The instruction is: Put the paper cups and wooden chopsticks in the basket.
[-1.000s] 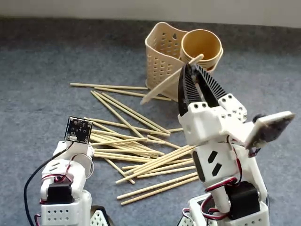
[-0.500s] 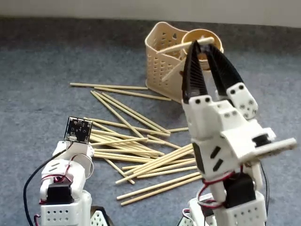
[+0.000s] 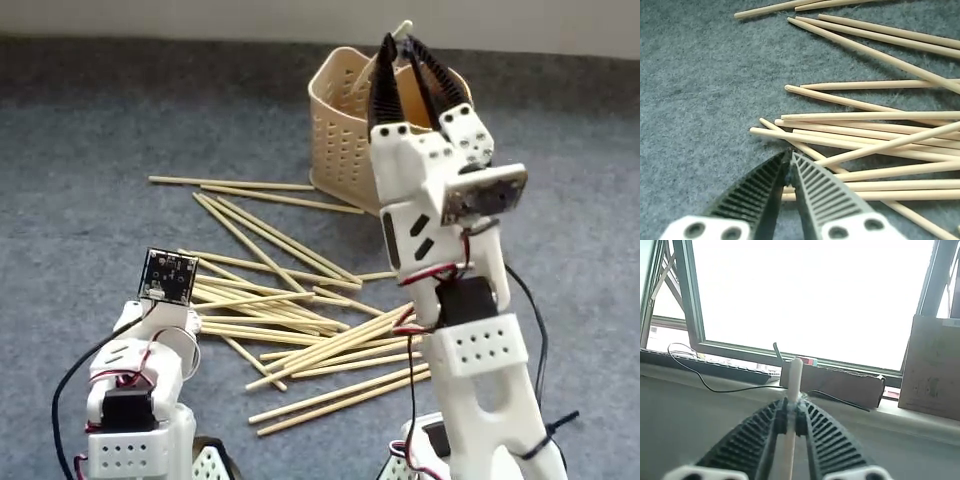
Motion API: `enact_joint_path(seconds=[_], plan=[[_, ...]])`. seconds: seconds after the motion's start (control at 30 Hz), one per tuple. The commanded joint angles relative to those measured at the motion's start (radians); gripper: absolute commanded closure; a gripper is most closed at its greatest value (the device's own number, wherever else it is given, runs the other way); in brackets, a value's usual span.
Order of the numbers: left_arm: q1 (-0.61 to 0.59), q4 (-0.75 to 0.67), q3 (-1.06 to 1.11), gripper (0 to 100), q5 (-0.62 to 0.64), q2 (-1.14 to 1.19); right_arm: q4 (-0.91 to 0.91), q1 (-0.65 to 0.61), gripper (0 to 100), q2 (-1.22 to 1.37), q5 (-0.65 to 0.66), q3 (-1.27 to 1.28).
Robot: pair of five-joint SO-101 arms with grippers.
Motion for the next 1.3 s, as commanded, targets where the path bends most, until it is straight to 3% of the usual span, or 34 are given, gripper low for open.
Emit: enact_joint_path(seconds=[0.0,0.37,0.6,0.7,0.8,1.1,1.27], plan=[[-0.008,-0.006,-0.008,99,-0.008,-0.01,-0.036,0.013,99.4,0.035,0.009,-0.019],[-0.008,-0.006,-0.008,99,-0.008,-0.01,-0.008,0.013,98.8,0.094,0.009,-0.005],[-0.008,-0.006,-0.008,99,-0.008,-0.01,0.262,0.007,98.1,0.084,0.008,-0.016],[-0.008,-0.006,-0.008,99,-0.008,-0.01,0.332,0.007,90.9,0.084,-0.009,-0.016],[-0.008,-0.006,-0.008,99,-0.008,-0.01,0.4,0.008,85.9,0.084,-0.109,-0.018],[-0.008,-0.005,-0.007,99,-0.068,-0.01,0.44,0.007,86.0,0.056,-0.13,-0.016],[-0.008,-0.005,-0.007,99,-0.068,-0.01,0.628,-0.038,86.0,-0.068,-0.132,-0.019]])
